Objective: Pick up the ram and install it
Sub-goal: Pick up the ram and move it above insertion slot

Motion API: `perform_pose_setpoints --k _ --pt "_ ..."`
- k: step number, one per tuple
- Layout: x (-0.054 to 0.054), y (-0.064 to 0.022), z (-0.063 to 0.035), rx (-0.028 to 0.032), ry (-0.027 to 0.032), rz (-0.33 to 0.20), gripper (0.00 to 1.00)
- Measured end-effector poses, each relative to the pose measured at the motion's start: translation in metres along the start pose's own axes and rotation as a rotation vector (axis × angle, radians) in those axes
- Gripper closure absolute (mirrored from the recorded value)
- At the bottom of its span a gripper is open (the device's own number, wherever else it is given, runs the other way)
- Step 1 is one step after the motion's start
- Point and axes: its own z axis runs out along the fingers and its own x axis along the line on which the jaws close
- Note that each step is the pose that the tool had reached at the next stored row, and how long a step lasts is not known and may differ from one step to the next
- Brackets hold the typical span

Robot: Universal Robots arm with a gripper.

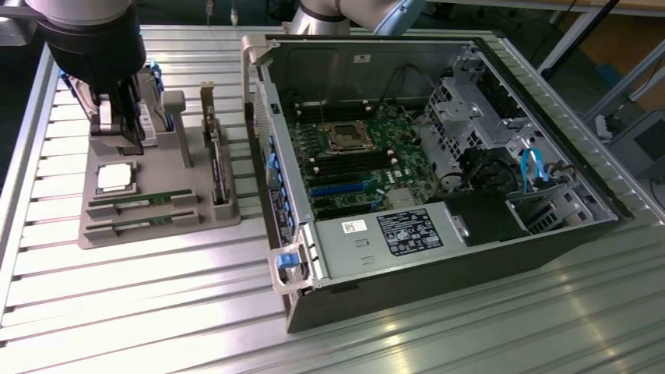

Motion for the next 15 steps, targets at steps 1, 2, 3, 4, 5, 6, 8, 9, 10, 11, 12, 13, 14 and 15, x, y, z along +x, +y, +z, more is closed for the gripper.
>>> perform_pose_setpoints --k 1,2,3,4,5,6,8,9,10,11,12,13,14,15 --pt "0.001 0.0 0.0 0.0 0.0 0.0 0.7" --pt "0.002 -0.0001 0.0 0.0 0.0 0.0 0.7" --pt "0.003 -0.0001 0.0 0.0 0.0 0.0 0.7" --pt "0.004 -0.0001 0.0 0.0 0.0 0.0 0.7" --pt "0.006 -0.0002 0.0001 0.0001 0.0 0.0 0.7" --pt "0.007 -0.0002 0.0001 0.0 0.0 0.0 0.7" --pt "0.009 -0.0003 0.0001 0.0 0.0 0.0 0.7" --pt "0.01 -0.0004 0.0001 0.0 0.0 0.0 0.7" --pt "0.011 -0.0004 0.0001 0.0001 -0.0001 0.0 0.7" --pt "0.012 -0.0004 0.0001 0.0 0.0 0.0 0.7" --pt "0.013 -0.0004 0.0001 0.0 0.0 0.0 0.7" --pt "0.014 -0.0004 0.0001 0.0 0.0 0.0 0.7" --pt "0.014 -0.0005 0.0001 0.0 0.0 0.0 0.7" --pt "0.015 -0.0004 0.0001 -0.0001 0.0 0.0 0.7"
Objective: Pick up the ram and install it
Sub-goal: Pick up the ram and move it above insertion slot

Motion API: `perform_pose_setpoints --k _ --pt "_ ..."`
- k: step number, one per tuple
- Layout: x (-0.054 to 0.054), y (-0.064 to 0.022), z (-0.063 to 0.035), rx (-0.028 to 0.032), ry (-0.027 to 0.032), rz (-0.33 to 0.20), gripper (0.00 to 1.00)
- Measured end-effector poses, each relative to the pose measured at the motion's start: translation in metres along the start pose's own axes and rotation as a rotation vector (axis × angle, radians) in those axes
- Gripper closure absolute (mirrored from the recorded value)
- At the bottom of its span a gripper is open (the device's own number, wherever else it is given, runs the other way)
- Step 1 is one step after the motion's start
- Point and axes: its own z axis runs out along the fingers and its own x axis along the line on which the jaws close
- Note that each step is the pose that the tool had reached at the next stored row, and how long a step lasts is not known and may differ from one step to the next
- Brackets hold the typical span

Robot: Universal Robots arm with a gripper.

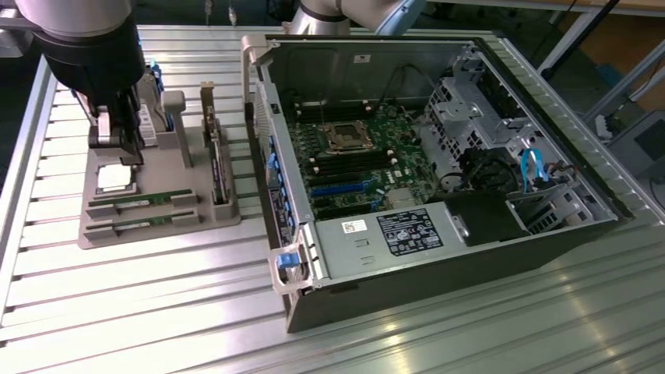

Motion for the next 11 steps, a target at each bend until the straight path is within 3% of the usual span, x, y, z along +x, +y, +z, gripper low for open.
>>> perform_pose_setpoints --k 11 --pt "0.0045 -0.0002 0.0002 0.0 0.0 0.0 0.7"
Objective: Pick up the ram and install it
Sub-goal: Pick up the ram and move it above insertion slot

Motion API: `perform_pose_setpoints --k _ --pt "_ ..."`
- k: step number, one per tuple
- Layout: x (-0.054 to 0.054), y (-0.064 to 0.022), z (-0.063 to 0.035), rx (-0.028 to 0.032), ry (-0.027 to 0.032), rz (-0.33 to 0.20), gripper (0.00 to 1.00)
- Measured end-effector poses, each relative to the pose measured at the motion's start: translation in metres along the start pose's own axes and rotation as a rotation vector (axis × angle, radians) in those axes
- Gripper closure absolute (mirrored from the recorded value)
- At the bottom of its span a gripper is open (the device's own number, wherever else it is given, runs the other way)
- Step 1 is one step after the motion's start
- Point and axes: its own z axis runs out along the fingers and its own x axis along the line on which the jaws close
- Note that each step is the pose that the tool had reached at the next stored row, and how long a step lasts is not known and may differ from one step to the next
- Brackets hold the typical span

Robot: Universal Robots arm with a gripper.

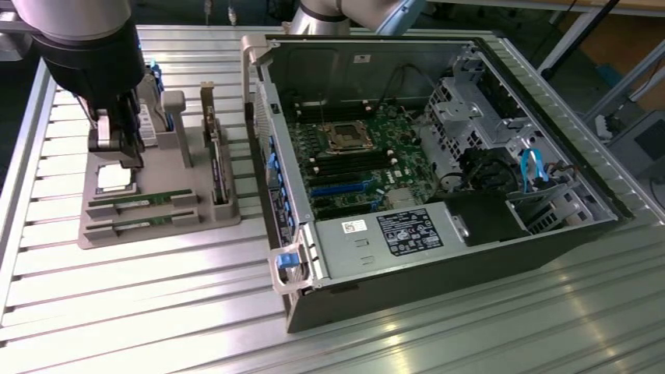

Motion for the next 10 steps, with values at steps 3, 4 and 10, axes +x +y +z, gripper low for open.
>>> perform_pose_setpoints --k 3,4,10 --pt "0.0037 -0.0002 0.0001 0.0001 0.0 0.0 0.7" --pt "0.0051 -0.0002 0.0001 0.0001 -0.0001 0.0 0.7" --pt "0.0108 -0.0004 0.0002 0.0 0.0 0.0 0.7"
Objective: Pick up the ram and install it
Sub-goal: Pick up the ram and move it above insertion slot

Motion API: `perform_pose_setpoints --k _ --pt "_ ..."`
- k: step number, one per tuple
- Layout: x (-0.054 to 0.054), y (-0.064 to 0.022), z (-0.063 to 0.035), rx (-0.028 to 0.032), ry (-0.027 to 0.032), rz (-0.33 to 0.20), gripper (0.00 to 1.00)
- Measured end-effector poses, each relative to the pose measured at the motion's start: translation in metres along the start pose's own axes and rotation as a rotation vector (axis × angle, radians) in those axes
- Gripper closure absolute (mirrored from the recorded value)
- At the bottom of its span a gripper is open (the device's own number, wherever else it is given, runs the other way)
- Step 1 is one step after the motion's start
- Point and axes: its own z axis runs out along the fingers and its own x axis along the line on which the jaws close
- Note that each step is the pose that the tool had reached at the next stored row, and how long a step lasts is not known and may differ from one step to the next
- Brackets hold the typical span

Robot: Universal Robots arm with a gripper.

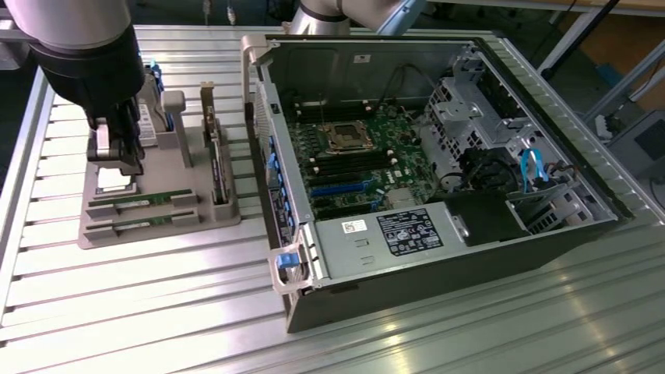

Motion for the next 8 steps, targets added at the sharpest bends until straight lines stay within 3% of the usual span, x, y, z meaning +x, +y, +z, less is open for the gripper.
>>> perform_pose_setpoints --k 8 --pt "0.0003 -0.0001 0.0022 0.0002 -0.0002 0.0 0.7"
